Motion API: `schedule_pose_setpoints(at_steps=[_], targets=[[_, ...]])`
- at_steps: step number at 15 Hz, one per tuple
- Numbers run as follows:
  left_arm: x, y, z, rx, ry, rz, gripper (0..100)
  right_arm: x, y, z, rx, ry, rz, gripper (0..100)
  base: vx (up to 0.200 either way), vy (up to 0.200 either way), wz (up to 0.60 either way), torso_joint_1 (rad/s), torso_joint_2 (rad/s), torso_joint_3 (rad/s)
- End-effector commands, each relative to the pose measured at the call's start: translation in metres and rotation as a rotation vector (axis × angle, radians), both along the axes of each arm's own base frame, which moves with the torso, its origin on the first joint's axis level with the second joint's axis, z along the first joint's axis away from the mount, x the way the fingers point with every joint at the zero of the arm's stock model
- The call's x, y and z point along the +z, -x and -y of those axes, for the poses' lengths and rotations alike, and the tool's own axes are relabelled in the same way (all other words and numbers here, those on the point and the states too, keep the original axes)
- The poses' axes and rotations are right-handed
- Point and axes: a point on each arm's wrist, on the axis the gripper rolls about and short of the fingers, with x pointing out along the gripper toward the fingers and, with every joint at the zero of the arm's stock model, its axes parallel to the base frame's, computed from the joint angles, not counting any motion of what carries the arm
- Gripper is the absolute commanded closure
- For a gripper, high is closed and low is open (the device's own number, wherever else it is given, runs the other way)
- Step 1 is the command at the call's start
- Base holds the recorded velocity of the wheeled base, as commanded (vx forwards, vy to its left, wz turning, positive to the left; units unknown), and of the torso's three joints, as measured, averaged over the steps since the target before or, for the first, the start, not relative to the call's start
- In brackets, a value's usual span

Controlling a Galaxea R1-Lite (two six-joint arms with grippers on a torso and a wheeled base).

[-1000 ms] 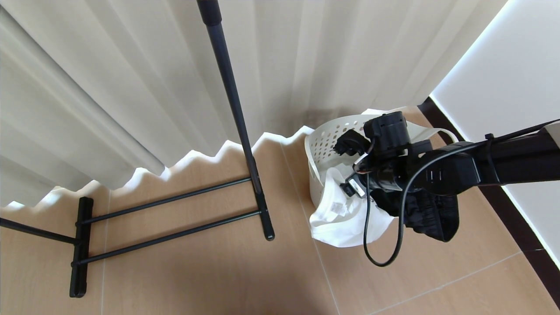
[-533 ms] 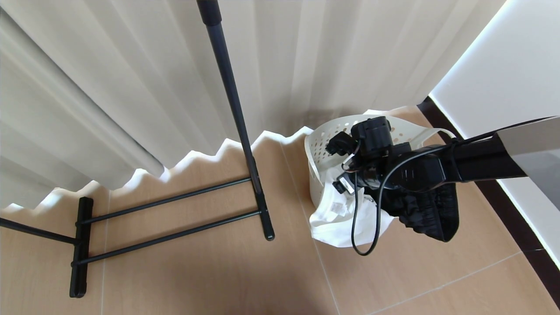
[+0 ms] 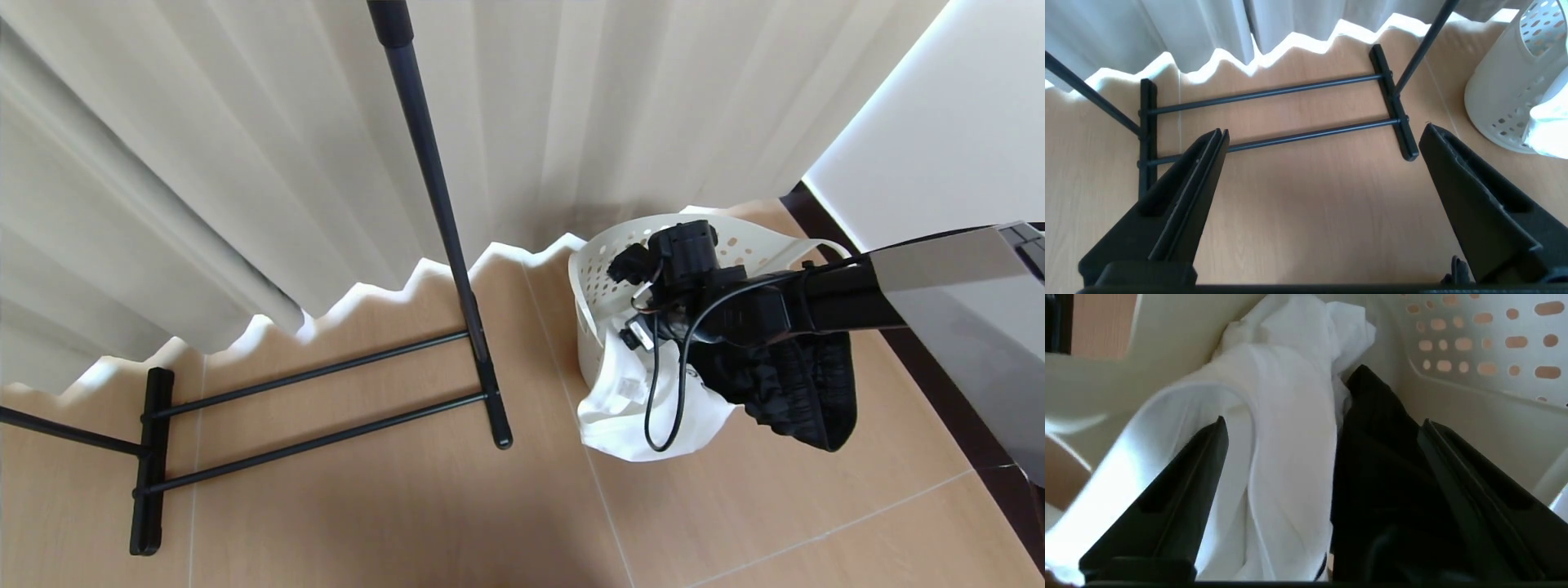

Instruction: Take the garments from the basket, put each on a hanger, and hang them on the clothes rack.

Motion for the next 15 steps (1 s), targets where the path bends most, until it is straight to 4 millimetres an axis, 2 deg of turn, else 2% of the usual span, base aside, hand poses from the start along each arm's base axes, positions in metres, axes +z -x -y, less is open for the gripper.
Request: schedule_pose_setpoints(at_steps=[1, 4, 5, 9, 11, 13, 14, 15], targets=[[0.0, 0.0, 0.0, 0.001, 0.0, 0.0, 0, -0.01, -0.012, -0.003, -0.006, -0.002, 0.003, 0, 0.0, 0.0, 0.0, 0.0, 0.0, 0.0], [0.0, 0.0, 0.0, 0.001, 0.0, 0.0, 0, -0.015, -0.024, -0.007, -0.006, -0.007, 0.022, 0, 0.0, 0.0, 0.0, 0.0, 0.0, 0.0], [0.0, 0.0, 0.0, 0.001, 0.0, 0.0, 0, -0.016, -0.026, -0.008, -0.006, -0.009, 0.025, 100, 0.0, 0.0, 0.0, 0.0, 0.0, 0.0], [0.0, 0.0, 0.0, 0.001, 0.0, 0.0, 0, -0.014, -0.025, -0.008, -0.007, -0.013, 0.027, 100, 0.0, 0.0, 0.0, 0.0, 0.0, 0.0], [0.0, 0.0, 0.0, 0.001, 0.0, 0.0, 0, 0.019, 0.014, 0.002, 0.006, -0.025, 0.021, 100, 0.0, 0.0, 0.0, 0.0, 0.0, 0.0], [0.0, 0.0, 0.0, 0.001, 0.0, 0.0, 0, 0.063, 0.062, 0.015, 0.032, -0.082, 0.099, 100, 0.0, 0.0, 0.0, 0.0, 0.0, 0.0], [0.0, 0.0, 0.0, 0.001, 0.0, 0.0, 0, 0.094, 0.106, 0.033, 0.053, -0.124, 0.174, 100, 0.0, 0.0, 0.0, 0.0, 0.0, 0.0], [0.0, 0.0, 0.0, 0.001, 0.0, 0.0, 0, 0.112, 0.144, 0.039, 0.09, -0.155, 0.222, 100, 0.0, 0.0, 0.0, 0.0, 0.0, 0.0]])
